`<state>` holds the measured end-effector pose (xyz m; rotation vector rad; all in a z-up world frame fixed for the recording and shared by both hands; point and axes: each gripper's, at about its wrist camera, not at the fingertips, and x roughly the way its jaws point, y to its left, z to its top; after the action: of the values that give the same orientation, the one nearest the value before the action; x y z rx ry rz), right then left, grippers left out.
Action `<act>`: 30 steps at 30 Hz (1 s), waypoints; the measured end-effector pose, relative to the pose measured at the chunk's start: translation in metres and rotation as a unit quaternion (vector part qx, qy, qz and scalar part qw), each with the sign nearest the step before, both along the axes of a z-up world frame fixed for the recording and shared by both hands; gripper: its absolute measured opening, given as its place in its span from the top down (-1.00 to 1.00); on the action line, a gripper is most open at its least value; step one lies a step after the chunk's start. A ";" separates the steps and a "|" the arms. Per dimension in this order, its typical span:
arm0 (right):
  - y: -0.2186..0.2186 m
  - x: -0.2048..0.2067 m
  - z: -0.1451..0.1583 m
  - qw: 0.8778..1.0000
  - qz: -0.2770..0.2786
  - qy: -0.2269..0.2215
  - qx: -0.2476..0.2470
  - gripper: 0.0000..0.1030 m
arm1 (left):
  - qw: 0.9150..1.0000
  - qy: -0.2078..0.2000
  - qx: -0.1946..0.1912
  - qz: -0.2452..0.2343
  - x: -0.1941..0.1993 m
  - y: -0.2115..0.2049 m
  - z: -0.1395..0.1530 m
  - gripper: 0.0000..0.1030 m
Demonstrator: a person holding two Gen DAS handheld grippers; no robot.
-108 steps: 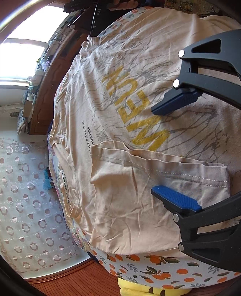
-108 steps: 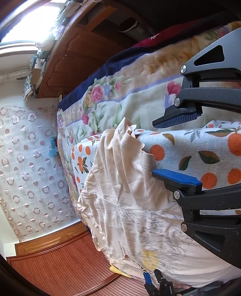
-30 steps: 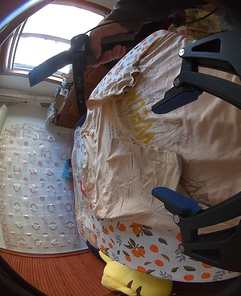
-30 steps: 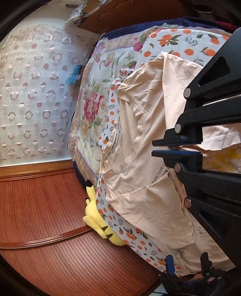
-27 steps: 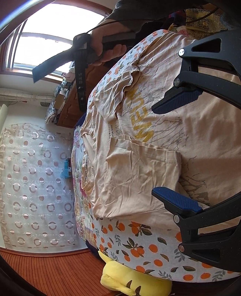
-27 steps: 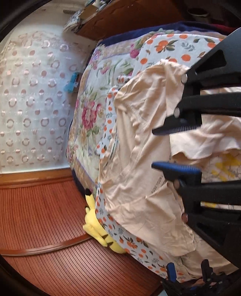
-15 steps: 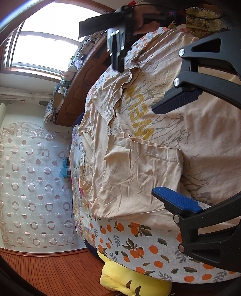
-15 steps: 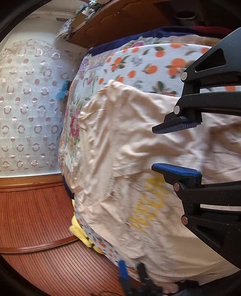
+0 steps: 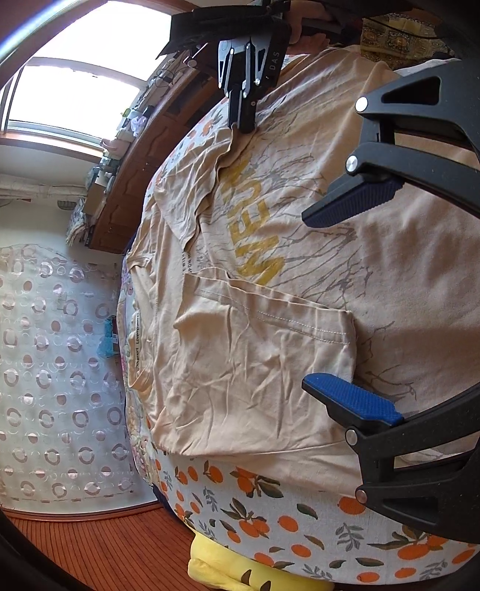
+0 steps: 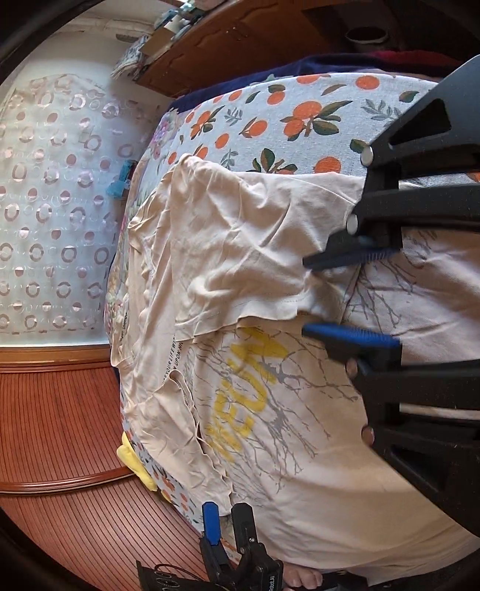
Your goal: Fold small clothes
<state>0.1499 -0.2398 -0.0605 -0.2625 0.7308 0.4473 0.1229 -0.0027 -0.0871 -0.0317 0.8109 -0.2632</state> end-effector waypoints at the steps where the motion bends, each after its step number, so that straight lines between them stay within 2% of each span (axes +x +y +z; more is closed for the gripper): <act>1: 0.000 -0.001 0.000 1.000 0.003 0.000 -0.004 0.76 | 1.000 0.003 0.000 0.001 0.001 0.000 -0.001 -0.59; 2: 0.002 -0.003 0.000 1.000 0.005 -0.004 -0.010 0.84 | 1.000 0.006 -0.002 0.000 0.001 0.000 -0.003 -0.59; 4: 0.002 -0.009 0.001 0.999 0.013 -0.020 -0.022 0.86 | 1.000 0.012 -0.005 0.000 0.002 0.000 -0.005 -0.59; 11: -0.008 -0.022 0.002 1.000 0.020 -0.001 -0.001 0.85 | 1.000 0.025 0.018 0.003 0.006 -0.005 -0.011 -0.60; 14: -0.015 -0.023 0.004 1.000 0.012 0.002 0.026 0.65 | 0.999 0.025 0.040 0.002 0.006 -0.012 -0.012 -0.61; 17: -0.020 -0.025 0.006 0.998 0.011 0.005 0.055 0.27 | 0.998 0.027 0.062 -0.003 0.007 -0.019 -0.014 -0.69; 19: -0.021 -0.026 0.005 0.998 0.010 0.004 0.057 0.19 | 0.997 0.026 0.078 -0.004 0.007 -0.023 -0.015 -0.69; 28: -0.025 -0.024 0.010 0.998 -0.001 -0.005 0.061 0.14 | 0.997 0.034 0.073 -0.021 0.008 -0.023 -0.011 -0.69; 30: -0.026 -0.019 0.017 0.998 -0.003 -0.013 0.055 0.14 | 0.997 0.021 0.066 -0.028 0.007 -0.021 -0.001 -0.69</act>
<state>0.1307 -0.2656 -0.0432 -0.1628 0.6800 0.4761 0.1296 -0.0234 -0.0883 0.1109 0.8695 -0.2625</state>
